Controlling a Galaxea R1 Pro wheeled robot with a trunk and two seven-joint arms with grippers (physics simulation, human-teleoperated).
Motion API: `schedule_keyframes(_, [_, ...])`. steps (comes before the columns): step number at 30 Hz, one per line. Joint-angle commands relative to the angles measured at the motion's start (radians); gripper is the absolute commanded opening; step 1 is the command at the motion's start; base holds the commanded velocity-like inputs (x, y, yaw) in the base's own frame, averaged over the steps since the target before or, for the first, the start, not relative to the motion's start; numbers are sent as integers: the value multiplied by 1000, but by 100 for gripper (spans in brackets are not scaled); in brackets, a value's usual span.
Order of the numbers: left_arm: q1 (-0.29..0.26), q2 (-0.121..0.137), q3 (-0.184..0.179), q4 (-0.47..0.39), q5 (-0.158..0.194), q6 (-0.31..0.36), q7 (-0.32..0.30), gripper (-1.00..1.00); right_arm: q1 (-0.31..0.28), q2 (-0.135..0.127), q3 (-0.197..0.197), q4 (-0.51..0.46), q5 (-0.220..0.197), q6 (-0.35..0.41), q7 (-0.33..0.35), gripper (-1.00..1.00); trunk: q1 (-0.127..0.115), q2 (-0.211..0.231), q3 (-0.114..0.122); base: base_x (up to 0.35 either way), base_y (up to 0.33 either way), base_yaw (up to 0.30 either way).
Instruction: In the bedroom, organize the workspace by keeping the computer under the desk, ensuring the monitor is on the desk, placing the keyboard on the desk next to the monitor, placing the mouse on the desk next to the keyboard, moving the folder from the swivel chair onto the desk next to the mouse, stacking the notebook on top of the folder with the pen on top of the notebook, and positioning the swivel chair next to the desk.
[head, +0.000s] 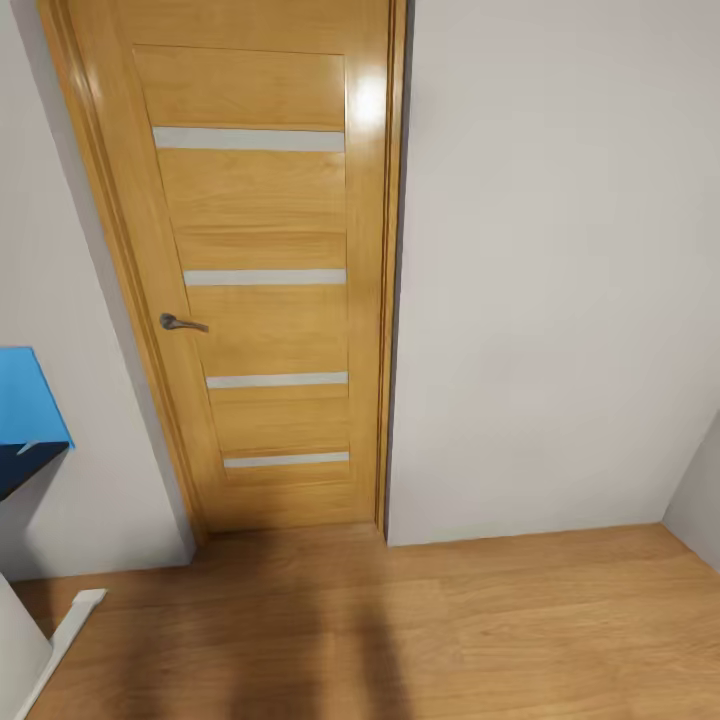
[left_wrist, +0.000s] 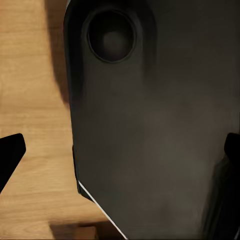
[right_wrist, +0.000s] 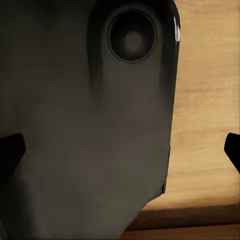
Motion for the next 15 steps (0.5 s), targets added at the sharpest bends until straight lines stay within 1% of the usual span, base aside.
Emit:
schedule_keyframes(1, [0,0,0,0,0,0,0,100,0,0,0,0,0,0,0,100,0,0,0,0,0,0])
schedule_keyframes(3, [11,-11,-1,-11,-3,-3,4,100,-6,11,-5,-2,-10,9,9,100,0,0,0,0,0,0])
schedule_keyframes(6, [17,-28,-1,-20,-3,-3,4,100,-6,28,-5,-2,-10,8,9,100,0,0,0,0,0,0])
schedule_keyframes(7, [17,-34,0,-19,-2,-4,4,100,-6,30,-5,-2,-10,8,9,100,-4,7,3,0,0,0])
schedule_keyframes(15, [31,-41,0,-27,0,-6,5,100,-6,36,-8,-1,-11,-6,9,100,-34,63,28,0,0,0])
